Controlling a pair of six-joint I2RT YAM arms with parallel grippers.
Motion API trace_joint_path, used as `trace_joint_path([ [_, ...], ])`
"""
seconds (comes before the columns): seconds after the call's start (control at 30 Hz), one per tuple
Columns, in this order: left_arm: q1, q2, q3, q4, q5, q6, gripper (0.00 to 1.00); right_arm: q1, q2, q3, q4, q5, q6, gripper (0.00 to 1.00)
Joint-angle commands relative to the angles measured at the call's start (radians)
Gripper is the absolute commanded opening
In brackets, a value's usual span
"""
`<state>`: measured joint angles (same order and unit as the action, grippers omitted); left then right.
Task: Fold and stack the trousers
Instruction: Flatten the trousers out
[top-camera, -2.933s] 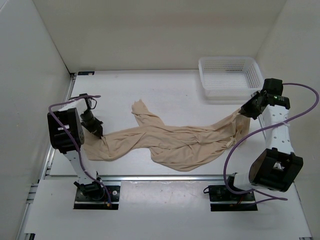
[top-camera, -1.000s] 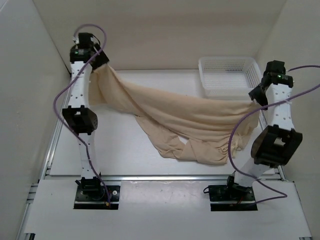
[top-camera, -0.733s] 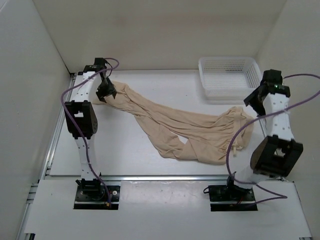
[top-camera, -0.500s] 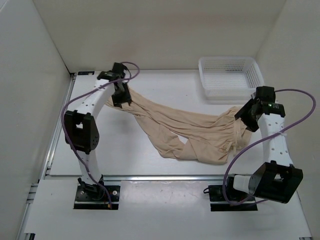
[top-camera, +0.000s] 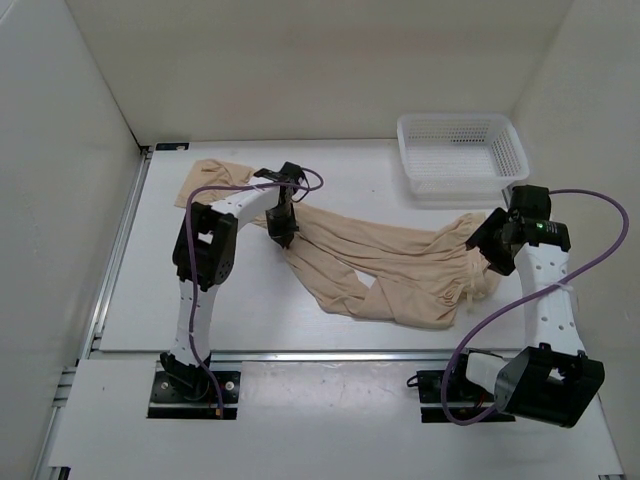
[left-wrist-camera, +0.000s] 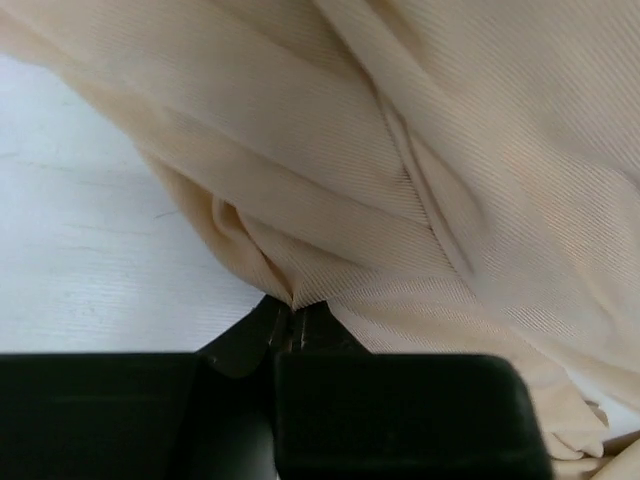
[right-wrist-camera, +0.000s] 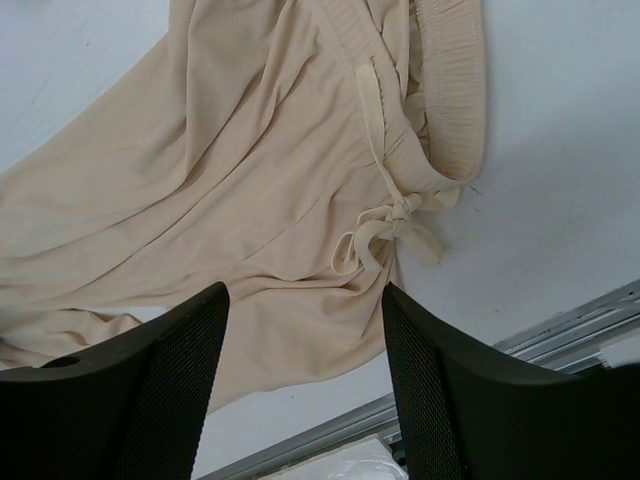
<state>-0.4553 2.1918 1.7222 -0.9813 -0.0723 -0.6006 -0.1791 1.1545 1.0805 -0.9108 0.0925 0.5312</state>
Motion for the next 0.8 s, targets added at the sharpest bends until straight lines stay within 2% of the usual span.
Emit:
trace_joint_path([
  [0.0,0.003,-0.050,0.023,-0.035,-0.104,-0.025,0.10,0.000,-0.021,0.012,-0.005,-0.023,-0.025,0.68],
  [0.1,0.003,-0.238,-0.063,-0.117,-0.204,-0.036,0.10,0.000,-0.030,0.021,-0.005,-0.023,-0.034,0.68],
  [0.13,0.003,-0.354,-0.088,-0.135,-0.213,-0.036,0.10,0.000,-0.030,0.021,-0.014,-0.033,-0.034,0.68],
  [0.23,0.003,-0.565,-0.168,-0.217,-0.147,-0.036,0.10,0.000,-0.039,0.030,-0.014,-0.033,-0.043,0.68],
  [0.37,0.003,-0.716,-0.152,-0.296,-0.070,-0.002,0.10,0.000,-0.039,0.019,0.006,-0.023,-0.043,0.68],
  [0.47,0.003,-0.689,-0.044,-0.306,-0.084,0.025,0.12,0.000,-0.021,0.009,0.016,-0.043,-0.043,0.68],
  [0.53,0.016,-0.620,0.090,-0.306,-0.154,0.060,0.20,0.000,-0.021,0.009,0.026,-0.066,-0.043,0.69],
  [0.57,0.030,-0.522,0.137,-0.295,-0.155,0.088,0.30,0.000,-0.021,0.009,0.026,-0.066,-0.043,0.70],
  [0.6,0.049,-0.464,0.184,-0.295,-0.155,0.110,0.51,0.000,-0.021,0.021,0.026,-0.066,-0.053,0.71],
  [0.63,0.090,-0.402,0.230,-0.312,-0.155,0.126,0.93,0.000,-0.021,0.021,0.017,-0.051,-0.053,0.71],
  [0.67,0.113,-0.338,0.329,-0.341,-0.155,0.127,1.00,0.000,-0.021,0.033,0.016,-0.051,-0.053,0.71],
  [0.7,0.134,-0.235,0.365,-0.388,-0.137,0.127,1.00,0.000,-0.035,0.042,0.006,-0.060,-0.053,0.71],
  [0.77,0.188,-0.207,0.358,-0.398,-0.104,0.093,1.00,0.000,-0.064,0.042,0.006,-0.079,-0.053,0.71],
])
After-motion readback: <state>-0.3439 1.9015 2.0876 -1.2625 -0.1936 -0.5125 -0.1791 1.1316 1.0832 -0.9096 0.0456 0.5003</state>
